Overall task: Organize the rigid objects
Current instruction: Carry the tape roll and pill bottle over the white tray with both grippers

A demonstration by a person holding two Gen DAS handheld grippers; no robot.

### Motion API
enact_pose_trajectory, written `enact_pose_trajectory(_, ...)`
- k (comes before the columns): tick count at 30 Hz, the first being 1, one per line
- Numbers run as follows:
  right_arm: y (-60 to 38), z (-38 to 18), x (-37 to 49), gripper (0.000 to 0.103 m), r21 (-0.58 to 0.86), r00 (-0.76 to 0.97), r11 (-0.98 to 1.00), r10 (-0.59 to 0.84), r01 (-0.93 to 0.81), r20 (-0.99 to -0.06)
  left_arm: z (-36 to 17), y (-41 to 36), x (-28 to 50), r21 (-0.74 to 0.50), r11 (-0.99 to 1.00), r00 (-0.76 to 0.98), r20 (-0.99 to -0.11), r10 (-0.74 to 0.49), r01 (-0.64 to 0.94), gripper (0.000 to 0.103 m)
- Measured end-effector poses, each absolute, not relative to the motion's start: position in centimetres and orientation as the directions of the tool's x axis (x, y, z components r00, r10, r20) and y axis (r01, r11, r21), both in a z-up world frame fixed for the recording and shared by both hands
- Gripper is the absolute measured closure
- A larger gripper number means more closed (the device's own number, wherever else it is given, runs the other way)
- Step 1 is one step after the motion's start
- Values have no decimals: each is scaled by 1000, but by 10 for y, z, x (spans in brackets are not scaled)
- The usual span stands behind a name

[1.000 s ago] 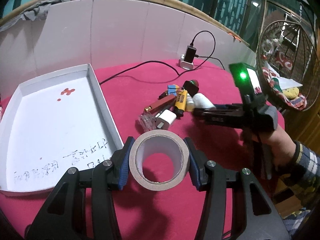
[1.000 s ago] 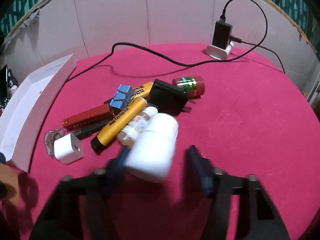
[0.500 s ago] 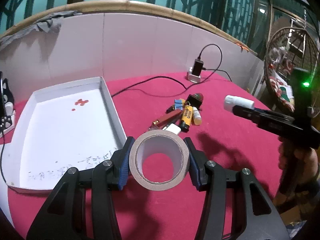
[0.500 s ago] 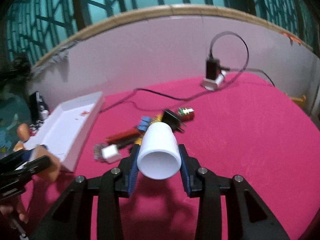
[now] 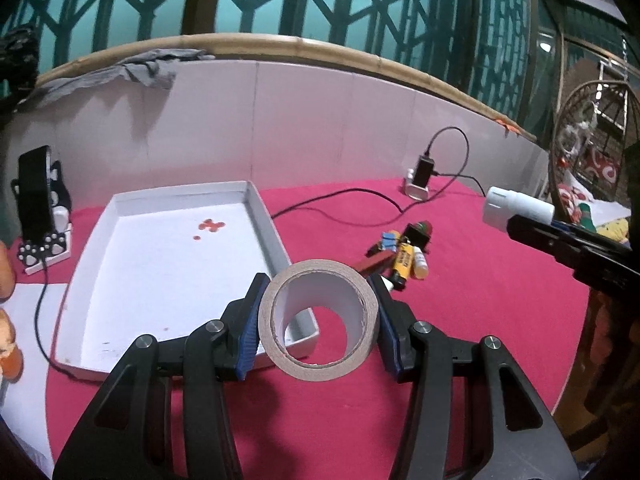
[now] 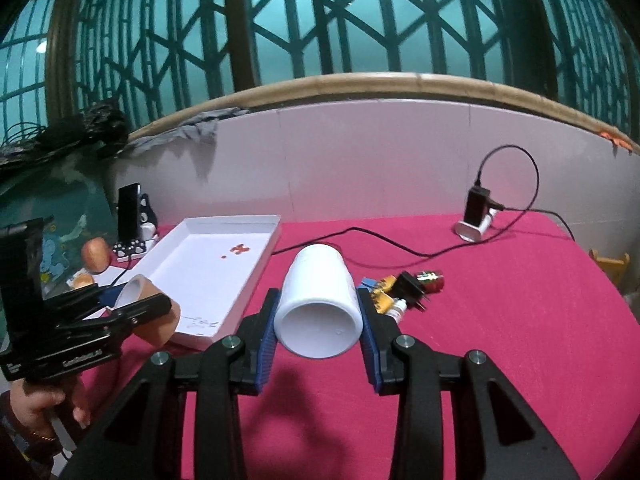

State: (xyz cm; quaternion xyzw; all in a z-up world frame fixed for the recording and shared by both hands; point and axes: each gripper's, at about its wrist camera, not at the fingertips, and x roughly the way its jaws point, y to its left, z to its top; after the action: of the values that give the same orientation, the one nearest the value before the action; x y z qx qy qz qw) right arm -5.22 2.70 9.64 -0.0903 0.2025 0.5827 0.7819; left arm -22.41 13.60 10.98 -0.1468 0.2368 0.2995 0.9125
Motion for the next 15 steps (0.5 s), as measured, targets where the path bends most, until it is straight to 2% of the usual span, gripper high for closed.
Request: enact_pose_trajectory(15,49,116,-100,67,24,184,213,888,-977,-421,113,157,-266,-101,668,618,-500,607,-737,54)
